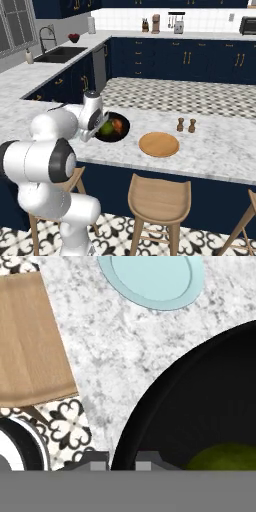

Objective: Pick the chicken drumstick and lime from their plates and place them in the bowl. Then put the bowl in the fridge.

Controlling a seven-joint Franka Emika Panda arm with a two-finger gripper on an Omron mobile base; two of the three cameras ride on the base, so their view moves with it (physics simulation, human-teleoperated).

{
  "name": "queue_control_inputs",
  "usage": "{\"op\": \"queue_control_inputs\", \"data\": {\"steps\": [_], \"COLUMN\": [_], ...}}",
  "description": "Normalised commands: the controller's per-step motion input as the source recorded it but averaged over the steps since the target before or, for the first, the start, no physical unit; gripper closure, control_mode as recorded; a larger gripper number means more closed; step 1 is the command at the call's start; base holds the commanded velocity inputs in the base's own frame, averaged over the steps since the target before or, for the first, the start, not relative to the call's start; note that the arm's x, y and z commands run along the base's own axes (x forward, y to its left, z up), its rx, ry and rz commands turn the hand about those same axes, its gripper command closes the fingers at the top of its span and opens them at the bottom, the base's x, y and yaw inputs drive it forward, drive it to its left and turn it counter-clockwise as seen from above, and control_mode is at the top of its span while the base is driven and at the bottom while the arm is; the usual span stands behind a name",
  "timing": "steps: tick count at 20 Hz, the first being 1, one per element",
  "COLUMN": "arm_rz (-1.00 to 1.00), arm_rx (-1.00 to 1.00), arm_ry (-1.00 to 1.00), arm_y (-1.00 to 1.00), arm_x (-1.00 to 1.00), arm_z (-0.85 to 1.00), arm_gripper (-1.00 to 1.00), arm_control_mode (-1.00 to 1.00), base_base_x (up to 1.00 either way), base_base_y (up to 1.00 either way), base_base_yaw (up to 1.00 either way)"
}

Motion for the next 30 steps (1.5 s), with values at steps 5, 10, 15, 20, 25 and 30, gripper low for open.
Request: {"op": "queue_control_inputs", "data": {"steps": [5,10,15,20,25,30], "arm_rz": [0.47,0.31,0.07,0.00,0.00,0.01], "arm_rx": [-0.08,-0.16,-0.20,-0.05,0.00,0.00], "arm_ry": [0.00,0.02,-0.07,-0.11,-0.01,0.00], "arm_y": [-0.04,0.00,0.00,-0.02,-0.09,-0.33], "arm_x": [-1.00,-0.96,-0.95,-0.98,-0.82,-0.79], "arm_z": [0.48,0.54,0.05,0.00,0.05,0.02], "arm_gripper": [1.00,1.00,1.00,1.00,1.00,1.00], "arm_control_mode": [-1.00,-1.00,-1.00,-1.00,-1.00,-1.00], "base_base_x": [0.00,0.00,0.00,0.00,0.00,0.00], "base_base_y": [0.00,0.00,0.00,0.00,0.00,0.00], "base_base_yaw": [0.00,0.00,0.00,0.00,0.00,0.00]}}
